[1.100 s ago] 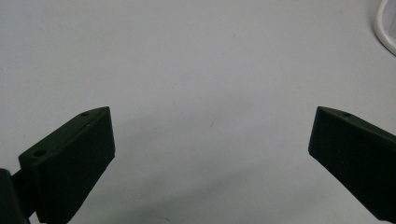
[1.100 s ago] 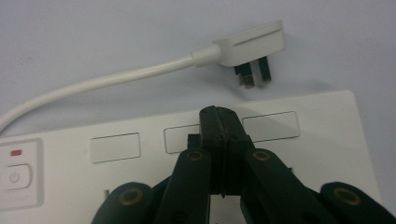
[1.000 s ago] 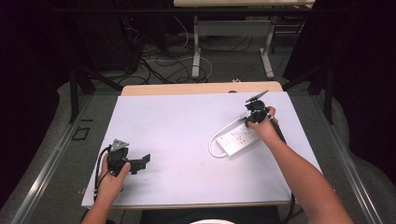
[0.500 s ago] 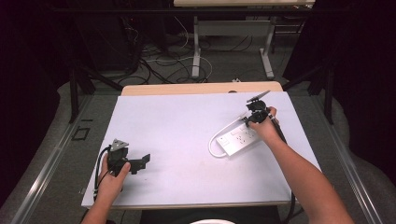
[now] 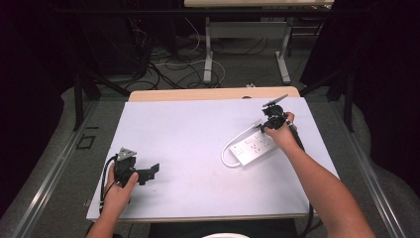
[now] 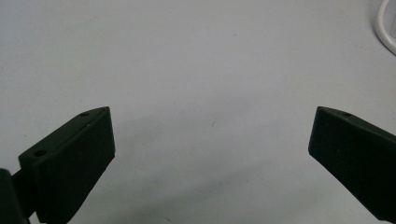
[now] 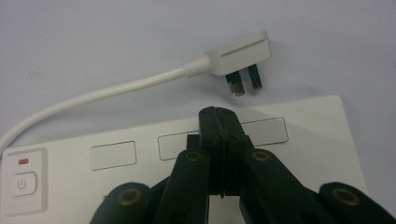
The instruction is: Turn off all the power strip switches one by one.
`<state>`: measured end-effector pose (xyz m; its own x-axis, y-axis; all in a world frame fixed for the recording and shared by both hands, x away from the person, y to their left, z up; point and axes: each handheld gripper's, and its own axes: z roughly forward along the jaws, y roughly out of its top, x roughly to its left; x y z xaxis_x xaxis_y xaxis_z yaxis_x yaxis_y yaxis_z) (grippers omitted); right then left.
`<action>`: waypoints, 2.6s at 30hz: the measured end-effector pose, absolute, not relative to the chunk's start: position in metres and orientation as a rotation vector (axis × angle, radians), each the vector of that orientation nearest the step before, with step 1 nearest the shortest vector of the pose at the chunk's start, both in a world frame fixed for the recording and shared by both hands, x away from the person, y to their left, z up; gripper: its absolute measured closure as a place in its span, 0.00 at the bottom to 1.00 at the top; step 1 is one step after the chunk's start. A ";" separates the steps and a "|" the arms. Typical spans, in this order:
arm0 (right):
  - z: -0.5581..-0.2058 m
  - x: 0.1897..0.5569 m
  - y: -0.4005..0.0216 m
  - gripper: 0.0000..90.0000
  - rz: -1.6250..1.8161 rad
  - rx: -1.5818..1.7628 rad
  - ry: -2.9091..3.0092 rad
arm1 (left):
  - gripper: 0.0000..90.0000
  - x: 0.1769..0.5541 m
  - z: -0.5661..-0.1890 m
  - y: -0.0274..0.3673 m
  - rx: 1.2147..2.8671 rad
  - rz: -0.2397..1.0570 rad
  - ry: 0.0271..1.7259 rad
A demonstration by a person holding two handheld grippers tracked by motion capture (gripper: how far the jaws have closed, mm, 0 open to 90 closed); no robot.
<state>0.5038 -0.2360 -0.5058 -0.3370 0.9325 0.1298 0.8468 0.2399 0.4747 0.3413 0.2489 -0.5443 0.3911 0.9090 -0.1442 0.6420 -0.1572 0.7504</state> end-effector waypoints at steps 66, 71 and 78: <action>-0.510 0.519 -0.258 1.00 0.685 1.772 2.239 | 0.00 0.341 -0.545 0.249 1.881 0.450 1.335; -0.511 0.519 -0.260 1.00 0.728 1.745 2.242 | 0.00 0.341 -0.546 0.249 1.878 0.451 1.334; -0.511 0.519 -0.261 1.00 0.717 1.748 2.249 | 0.00 0.341 -0.546 0.249 1.875 0.453 1.337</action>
